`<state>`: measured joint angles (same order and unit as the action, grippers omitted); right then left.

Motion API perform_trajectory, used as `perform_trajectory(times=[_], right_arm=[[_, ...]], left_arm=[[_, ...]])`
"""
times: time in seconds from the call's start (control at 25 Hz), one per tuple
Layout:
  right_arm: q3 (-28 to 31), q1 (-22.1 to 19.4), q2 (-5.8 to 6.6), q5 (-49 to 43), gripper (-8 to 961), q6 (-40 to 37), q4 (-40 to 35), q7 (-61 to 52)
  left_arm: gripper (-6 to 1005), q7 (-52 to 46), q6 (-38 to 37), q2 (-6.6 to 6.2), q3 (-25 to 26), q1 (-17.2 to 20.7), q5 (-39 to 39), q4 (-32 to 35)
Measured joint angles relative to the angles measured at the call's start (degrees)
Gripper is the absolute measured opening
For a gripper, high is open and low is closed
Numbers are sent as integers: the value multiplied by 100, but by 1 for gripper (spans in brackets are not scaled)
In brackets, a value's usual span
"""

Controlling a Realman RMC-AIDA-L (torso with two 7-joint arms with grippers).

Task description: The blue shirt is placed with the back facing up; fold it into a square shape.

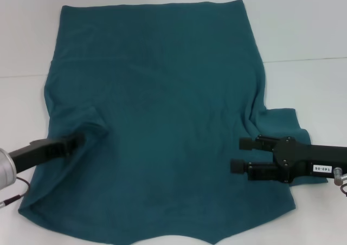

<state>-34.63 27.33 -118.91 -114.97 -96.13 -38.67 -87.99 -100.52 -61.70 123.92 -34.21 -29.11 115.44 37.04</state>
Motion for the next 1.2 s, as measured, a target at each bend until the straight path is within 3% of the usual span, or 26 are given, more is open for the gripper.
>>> perform_trajectory(times=[0.32, 0.88, 1.12, 1.2], right_arm=[[33, -4, 0, 12, 915, 13, 0, 18], [138, -17, 53, 28, 915, 8, -1, -61], [198, -26, 197, 2, 915, 48, -41, -416], [212, -36, 271, 0, 915, 50, -43, -565]], left_arm=[[162, 25, -467, 0, -401, 56, 27, 23], [640, 282, -1408, 0, -304, 231, -325, 481], [890, 1396, -2023, 4, -326, 216, -390, 412], [890, 2026, -2286, 12, -327, 224, -484, 330]])
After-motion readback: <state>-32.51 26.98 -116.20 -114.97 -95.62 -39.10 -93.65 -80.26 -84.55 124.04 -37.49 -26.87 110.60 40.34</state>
